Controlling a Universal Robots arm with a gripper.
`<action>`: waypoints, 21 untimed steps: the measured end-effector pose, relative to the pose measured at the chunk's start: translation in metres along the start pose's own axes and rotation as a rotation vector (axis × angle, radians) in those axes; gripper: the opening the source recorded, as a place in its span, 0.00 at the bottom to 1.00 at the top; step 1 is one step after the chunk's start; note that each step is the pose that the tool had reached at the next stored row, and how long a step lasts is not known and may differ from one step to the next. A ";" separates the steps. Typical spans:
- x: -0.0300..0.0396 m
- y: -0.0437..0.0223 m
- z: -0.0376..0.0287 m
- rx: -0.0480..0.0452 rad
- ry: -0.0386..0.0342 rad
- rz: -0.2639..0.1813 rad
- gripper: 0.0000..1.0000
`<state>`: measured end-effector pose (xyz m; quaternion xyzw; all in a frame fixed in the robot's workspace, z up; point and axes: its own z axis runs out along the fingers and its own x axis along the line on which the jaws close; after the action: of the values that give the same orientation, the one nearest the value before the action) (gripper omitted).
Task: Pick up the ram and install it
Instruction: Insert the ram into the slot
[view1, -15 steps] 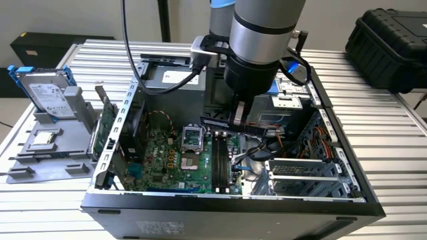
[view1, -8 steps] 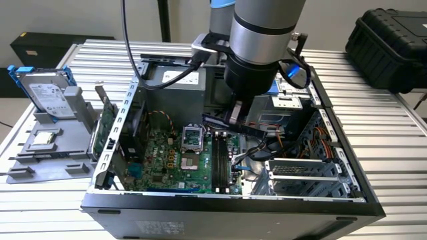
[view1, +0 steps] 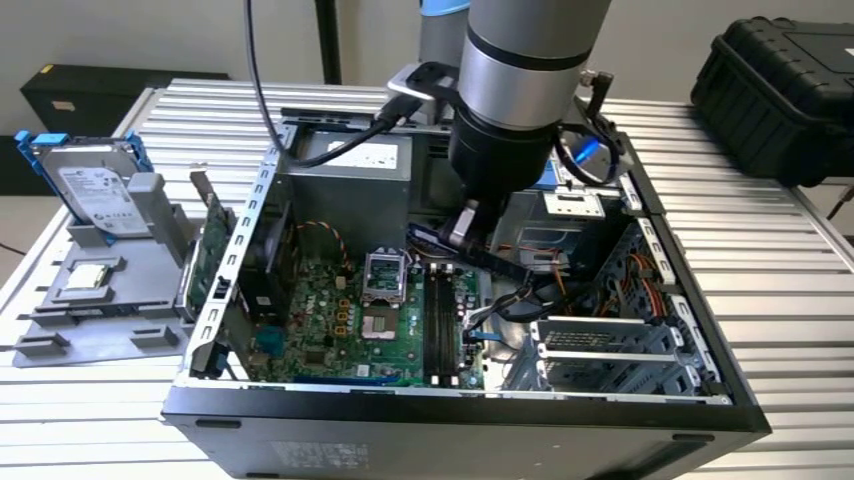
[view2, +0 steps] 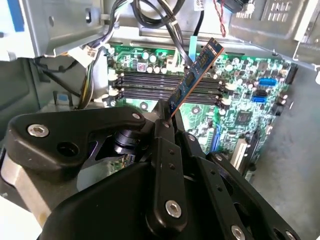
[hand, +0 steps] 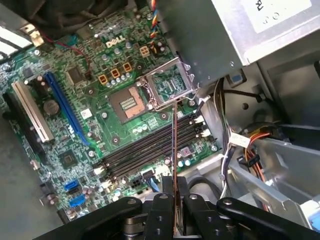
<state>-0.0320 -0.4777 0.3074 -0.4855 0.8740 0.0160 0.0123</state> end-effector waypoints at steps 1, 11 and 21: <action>0.0000 0.0000 0.0001 0.0006 -0.0003 0.016 0.00; 0.0000 0.0000 0.0011 0.0070 -0.0031 0.190 0.00; 0.0001 0.0000 0.0026 0.0135 -0.0059 0.365 0.00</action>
<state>-0.0320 -0.4777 0.3048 -0.3184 0.9477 0.0135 0.0150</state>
